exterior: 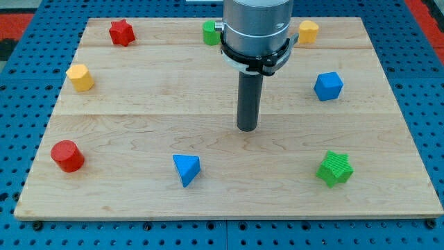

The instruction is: Move the green star to the blue cube

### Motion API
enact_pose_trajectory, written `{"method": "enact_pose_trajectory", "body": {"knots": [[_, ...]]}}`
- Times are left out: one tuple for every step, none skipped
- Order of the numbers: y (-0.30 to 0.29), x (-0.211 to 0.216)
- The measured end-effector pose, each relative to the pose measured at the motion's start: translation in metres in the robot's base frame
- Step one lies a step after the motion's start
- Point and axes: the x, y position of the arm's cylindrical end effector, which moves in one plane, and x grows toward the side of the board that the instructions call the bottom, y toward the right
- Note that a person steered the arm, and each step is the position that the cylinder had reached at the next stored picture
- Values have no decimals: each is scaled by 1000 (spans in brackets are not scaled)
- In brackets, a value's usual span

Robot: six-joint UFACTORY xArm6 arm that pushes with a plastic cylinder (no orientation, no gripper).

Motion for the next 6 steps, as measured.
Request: {"method": "enact_pose_trajectory", "body": {"knots": [[3,0],[81,0],[160,0],[217,48],[188,115],[105,101]]}}
